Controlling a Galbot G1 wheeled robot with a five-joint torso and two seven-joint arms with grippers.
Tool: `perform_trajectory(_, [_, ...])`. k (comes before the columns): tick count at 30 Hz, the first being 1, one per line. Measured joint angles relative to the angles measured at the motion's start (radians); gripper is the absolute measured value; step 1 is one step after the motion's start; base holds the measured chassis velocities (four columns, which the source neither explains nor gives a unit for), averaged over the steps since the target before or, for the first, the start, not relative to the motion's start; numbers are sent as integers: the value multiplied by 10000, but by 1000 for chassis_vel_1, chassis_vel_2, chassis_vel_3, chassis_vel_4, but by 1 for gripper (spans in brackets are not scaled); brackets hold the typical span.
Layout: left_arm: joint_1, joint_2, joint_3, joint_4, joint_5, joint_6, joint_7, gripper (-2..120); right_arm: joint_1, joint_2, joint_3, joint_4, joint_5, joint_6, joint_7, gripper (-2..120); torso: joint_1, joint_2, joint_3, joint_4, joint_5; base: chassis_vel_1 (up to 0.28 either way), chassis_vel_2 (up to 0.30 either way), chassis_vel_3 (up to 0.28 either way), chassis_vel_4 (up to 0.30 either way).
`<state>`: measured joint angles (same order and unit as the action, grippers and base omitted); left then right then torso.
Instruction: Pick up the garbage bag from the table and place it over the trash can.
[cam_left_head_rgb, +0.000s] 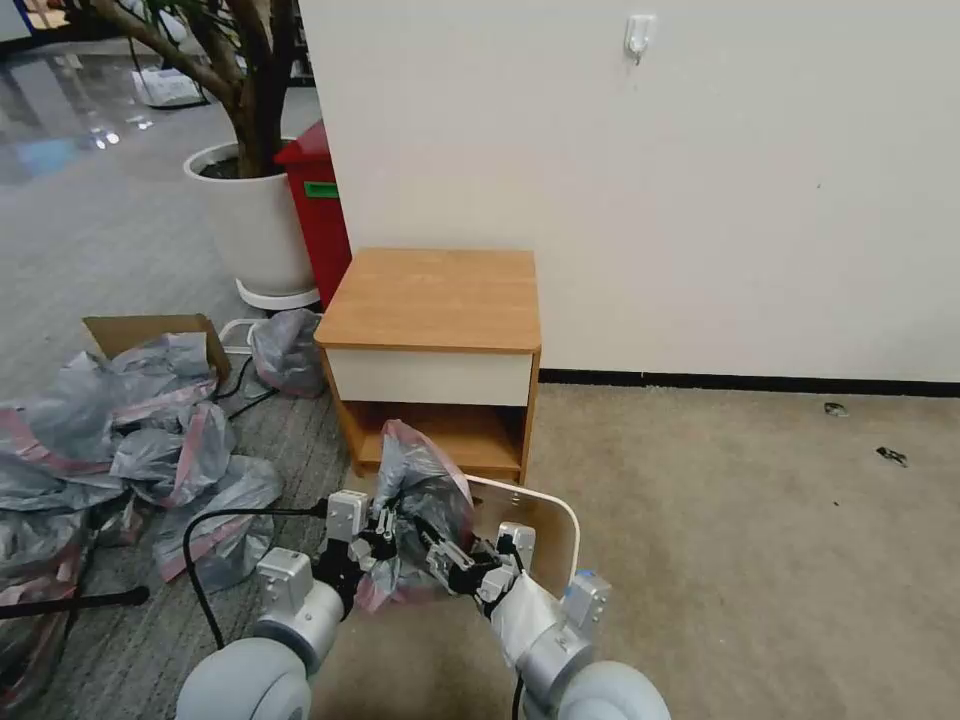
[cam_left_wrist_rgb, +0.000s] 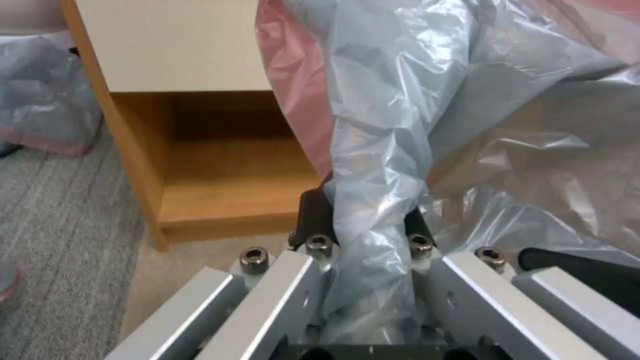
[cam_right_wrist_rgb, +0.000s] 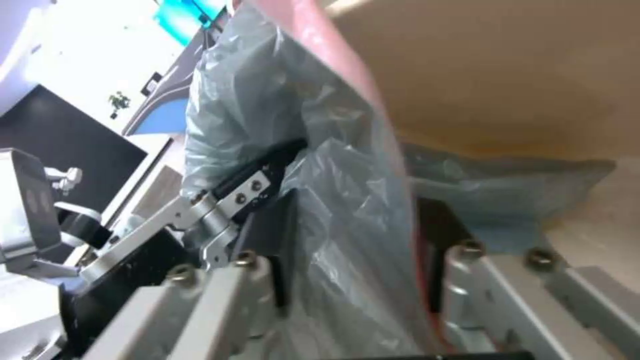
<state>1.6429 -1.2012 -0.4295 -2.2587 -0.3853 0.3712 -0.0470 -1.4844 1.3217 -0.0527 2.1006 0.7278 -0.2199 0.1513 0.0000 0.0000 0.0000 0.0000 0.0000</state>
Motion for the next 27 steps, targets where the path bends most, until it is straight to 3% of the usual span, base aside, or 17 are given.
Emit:
perform_trajectory(9, [-42,-25,-6,66,-5,-71,-5,4,-88,25,85,-31,-336,235,-161,0,0,0,0,0,0,0,0,0,0])
perform_trajectory(27, [-5,71,-71,312,66,-117,-12,4,-351,-349,518,882,-987,521,-724,0,0,0,0,0,1,0,0,0,0])
